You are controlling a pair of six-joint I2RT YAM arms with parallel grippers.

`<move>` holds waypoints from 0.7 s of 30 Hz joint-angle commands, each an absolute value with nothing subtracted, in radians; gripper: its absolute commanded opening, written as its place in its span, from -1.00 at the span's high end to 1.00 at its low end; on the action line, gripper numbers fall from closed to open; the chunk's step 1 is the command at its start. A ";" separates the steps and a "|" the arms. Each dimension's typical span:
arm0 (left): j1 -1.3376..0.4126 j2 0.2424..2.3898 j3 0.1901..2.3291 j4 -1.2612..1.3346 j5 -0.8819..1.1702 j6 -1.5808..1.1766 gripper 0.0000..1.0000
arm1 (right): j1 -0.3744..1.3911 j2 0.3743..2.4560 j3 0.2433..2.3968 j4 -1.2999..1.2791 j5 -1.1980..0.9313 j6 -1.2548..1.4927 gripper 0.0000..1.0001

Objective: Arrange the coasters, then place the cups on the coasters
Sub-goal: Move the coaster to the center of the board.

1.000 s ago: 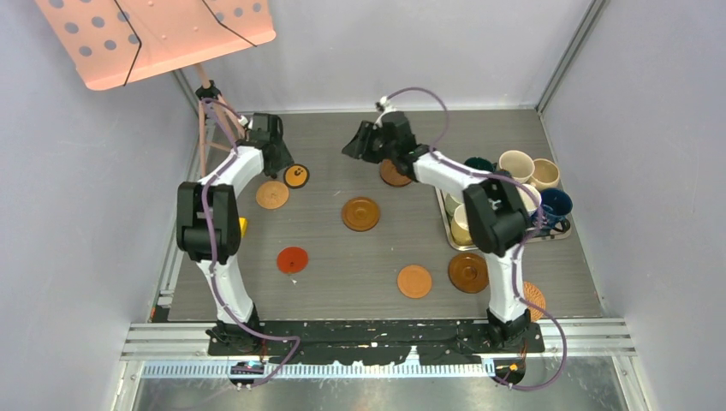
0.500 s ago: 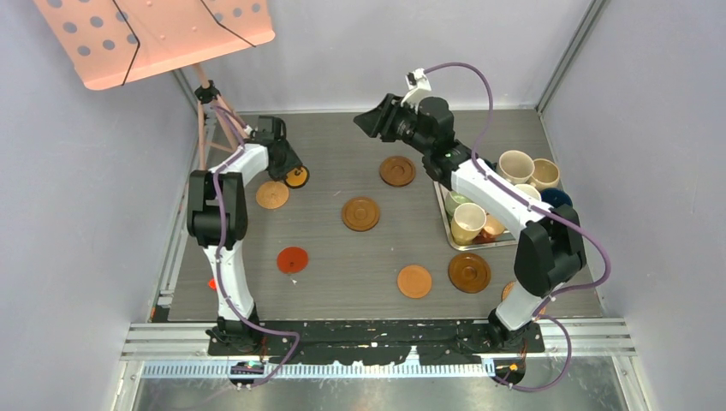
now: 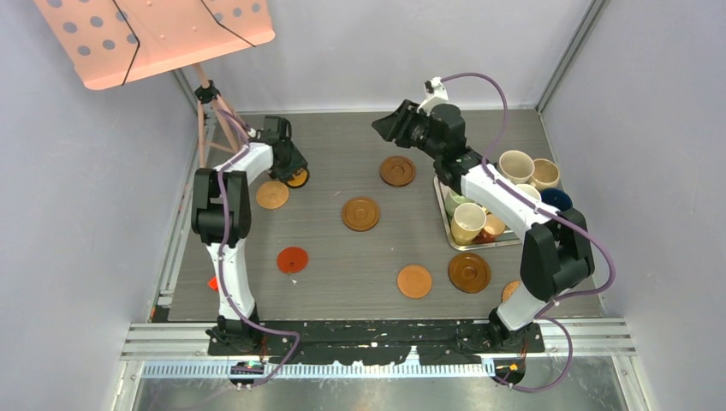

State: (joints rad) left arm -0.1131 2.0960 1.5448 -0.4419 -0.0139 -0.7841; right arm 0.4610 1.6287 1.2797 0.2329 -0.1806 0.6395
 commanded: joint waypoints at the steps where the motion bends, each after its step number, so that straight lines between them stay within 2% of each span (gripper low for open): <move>1: -0.150 2.121 1.610 -0.499 -0.012 -0.835 -0.02 | 0.451 1.542 1.272 0.293 -0.167 0.648 0.04; 11: -0.279 2.149 1.661 -0.487 0.040 -0.871 0.00 | 0.436 1.494 1.228 0.291 -0.166 0.645 0.04; 17: -0.272 2.058 1.639 -0.408 0.039 -0.828 -0.05 | 0.436 1.491 1.218 0.303 -0.170 0.655 0.04; 21: -0.204 2.017 1.644 -0.406 0.020 -0.828 -0.07 | 0.436 1.499 1.213 0.315 -0.181 0.668 0.04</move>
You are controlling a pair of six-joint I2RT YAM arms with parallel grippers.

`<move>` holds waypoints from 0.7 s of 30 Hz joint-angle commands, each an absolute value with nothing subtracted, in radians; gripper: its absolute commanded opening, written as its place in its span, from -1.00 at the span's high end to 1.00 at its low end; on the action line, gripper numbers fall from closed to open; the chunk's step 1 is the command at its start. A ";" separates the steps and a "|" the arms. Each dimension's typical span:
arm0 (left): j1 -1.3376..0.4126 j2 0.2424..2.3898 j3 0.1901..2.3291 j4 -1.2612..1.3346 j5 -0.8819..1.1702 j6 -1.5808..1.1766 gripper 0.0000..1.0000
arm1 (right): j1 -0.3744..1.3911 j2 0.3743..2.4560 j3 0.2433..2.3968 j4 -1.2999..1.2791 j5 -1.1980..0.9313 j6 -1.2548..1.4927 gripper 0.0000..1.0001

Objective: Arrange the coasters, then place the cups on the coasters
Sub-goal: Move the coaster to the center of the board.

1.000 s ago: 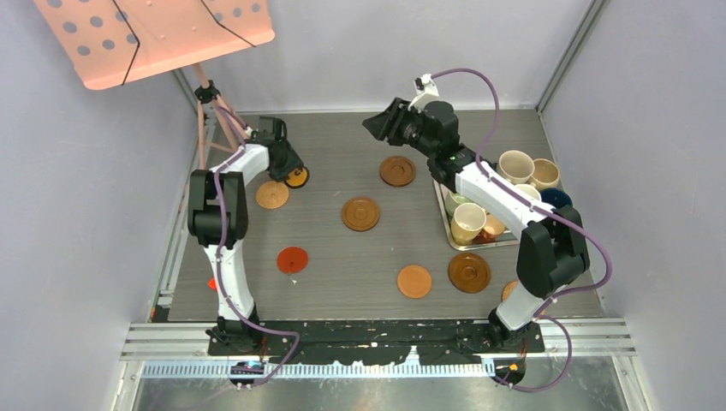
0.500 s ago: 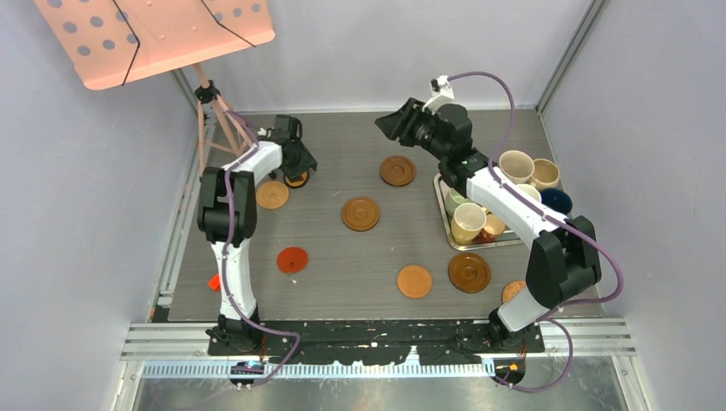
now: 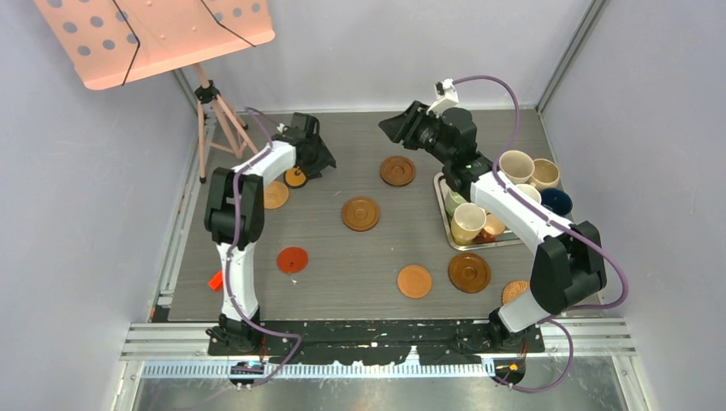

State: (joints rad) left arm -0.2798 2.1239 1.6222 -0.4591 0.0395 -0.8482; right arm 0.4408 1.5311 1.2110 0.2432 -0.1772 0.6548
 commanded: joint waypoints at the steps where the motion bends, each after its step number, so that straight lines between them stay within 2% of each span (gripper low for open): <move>1: -0.185 2.013 1.649 -0.418 0.009 -0.826 -0.07 | 0.436 1.499 1.211 0.320 -0.185 0.670 0.03; 10: -0.074 2.062 1.690 -0.466 -0.063 -0.827 -0.24 | 0.436 1.485 1.192 0.335 -0.198 0.664 0.04; 16: -0.052 2.175 1.803 -0.516 -0.039 -0.842 -0.25 | 0.436 1.468 1.196 0.328 -0.208 0.656 0.04; 21: -0.051 2.211 1.813 -0.510 -0.040 -0.862 -0.26 | 0.435 1.457 1.194 0.321 -0.211 0.645 0.04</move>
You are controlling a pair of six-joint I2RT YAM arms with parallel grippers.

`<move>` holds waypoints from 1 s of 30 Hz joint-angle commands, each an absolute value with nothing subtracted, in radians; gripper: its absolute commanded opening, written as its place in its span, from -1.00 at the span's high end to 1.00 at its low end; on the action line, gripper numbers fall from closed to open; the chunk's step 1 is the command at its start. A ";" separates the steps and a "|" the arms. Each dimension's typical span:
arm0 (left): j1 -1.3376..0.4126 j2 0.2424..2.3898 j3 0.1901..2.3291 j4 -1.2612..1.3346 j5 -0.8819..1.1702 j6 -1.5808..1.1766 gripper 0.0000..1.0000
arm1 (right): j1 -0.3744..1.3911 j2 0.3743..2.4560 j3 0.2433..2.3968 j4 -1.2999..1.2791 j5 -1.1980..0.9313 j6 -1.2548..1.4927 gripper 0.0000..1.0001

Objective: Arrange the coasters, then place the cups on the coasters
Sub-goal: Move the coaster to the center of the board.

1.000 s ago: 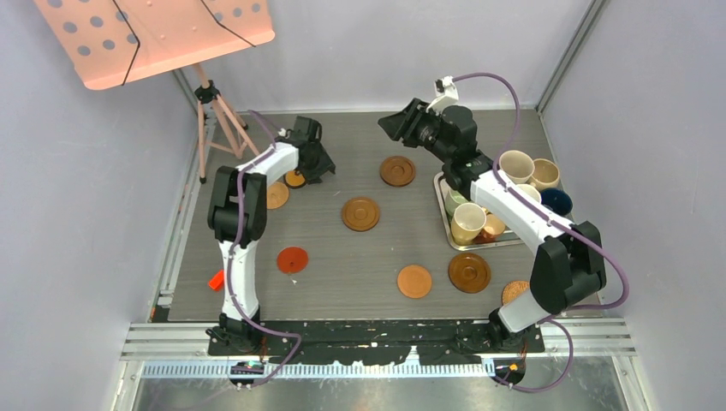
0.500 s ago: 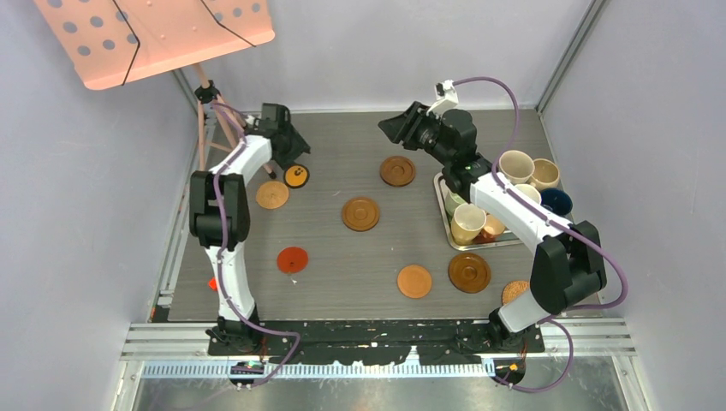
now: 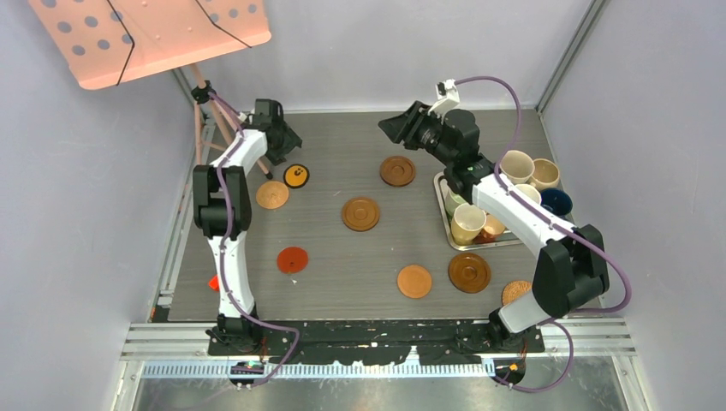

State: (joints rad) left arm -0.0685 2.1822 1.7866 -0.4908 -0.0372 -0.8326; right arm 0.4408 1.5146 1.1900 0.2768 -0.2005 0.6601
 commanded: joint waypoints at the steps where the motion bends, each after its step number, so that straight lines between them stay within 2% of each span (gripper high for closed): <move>1: -0.052 2.217 1.811 -0.505 -0.034 -0.873 -0.26 | 0.436 1.458 1.194 0.322 -0.212 0.644 0.04; 17: -0.073 2.273 1.871 -0.584 -0.010 -0.943 -0.23 | 0.430 1.462 1.198 0.348 -0.237 0.660 0.04; 30: -0.173 2.186 1.711 -0.544 0.051 -0.955 -0.22 | 0.421 1.435 1.173 0.334 -0.259 0.668 0.04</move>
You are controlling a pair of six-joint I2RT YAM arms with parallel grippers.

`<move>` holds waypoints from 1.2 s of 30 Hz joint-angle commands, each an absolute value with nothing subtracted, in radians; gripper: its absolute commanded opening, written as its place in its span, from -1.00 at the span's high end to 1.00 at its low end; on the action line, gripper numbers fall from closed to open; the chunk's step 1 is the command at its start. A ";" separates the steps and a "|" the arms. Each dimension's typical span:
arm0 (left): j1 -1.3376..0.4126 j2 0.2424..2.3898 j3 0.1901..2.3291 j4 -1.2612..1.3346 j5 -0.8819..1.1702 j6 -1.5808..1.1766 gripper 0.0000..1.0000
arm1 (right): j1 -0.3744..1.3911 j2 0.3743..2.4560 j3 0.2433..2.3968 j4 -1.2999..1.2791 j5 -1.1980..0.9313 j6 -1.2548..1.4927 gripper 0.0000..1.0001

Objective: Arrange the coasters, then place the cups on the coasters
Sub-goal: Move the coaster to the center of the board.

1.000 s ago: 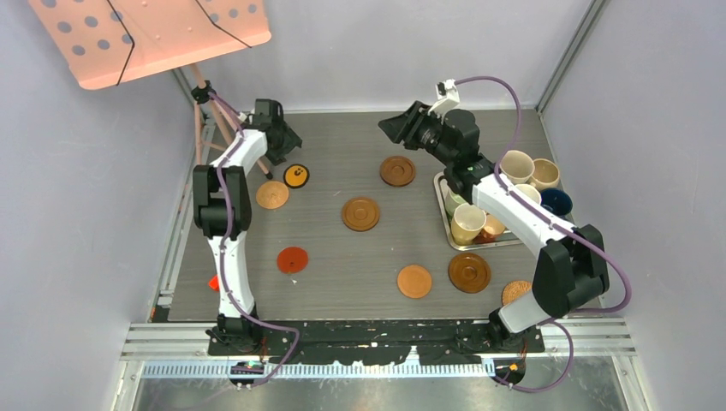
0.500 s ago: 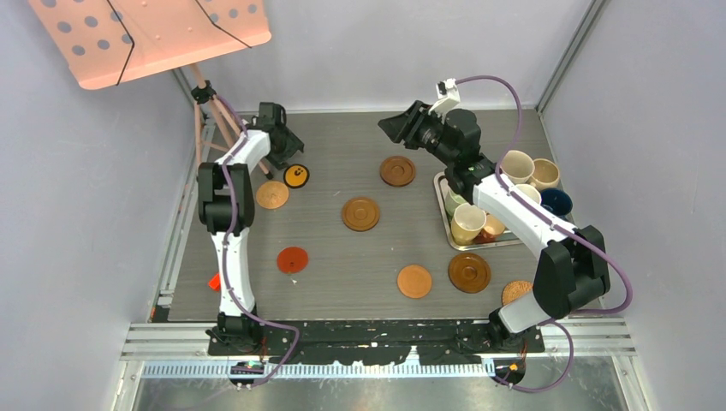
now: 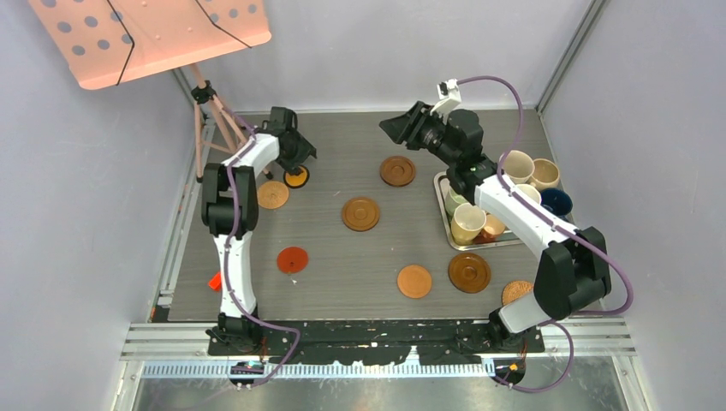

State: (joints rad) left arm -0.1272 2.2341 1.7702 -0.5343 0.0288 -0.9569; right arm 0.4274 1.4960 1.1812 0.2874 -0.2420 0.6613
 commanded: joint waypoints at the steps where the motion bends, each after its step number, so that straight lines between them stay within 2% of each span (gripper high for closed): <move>1: -0.184 2.177 1.695 -0.528 0.051 -0.948 -0.22 | 0.421 1.433 1.170 0.333 -0.260 0.669 0.04; 8: -0.182 2.125 1.729 -0.557 -0.075 -0.865 -0.21 | 0.421 1.389 1.135 0.330 -0.255 0.670 0.04; 10: -0.167 2.115 1.742 -0.560 -0.118 -0.864 -0.12 | 0.421 1.382 1.129 0.331 -0.255 0.671 0.04; 11: -0.159 2.114 1.747 -0.560 -0.133 -0.872 -0.04 | 0.421 1.380 1.128 0.332 -0.255 0.673 0.04; 12: -0.149 2.117 1.751 -0.558 -0.133 -0.883 0.12 | 0.420 1.375 1.125 0.332 -0.256 0.673 0.04; 14: -0.129 2.122 1.760 -0.551 -0.117 -0.907 0.61 | 0.421 1.370 1.123 0.330 -0.256 0.669 0.04; 16: -0.116 2.129 1.767 -0.555 -0.122 -0.928 0.80 | 0.420 1.364 1.122 0.324 -0.255 0.660 0.04; 29: -0.065 2.234 1.892 -0.670 -0.166 -0.948 0.80 | 0.400 1.339 1.124 0.307 -0.265 0.632 0.04; 36: -0.046 2.284 1.929 -0.688 -0.123 -0.999 0.88 | 0.386 1.336 1.126 0.312 -0.277 0.637 0.04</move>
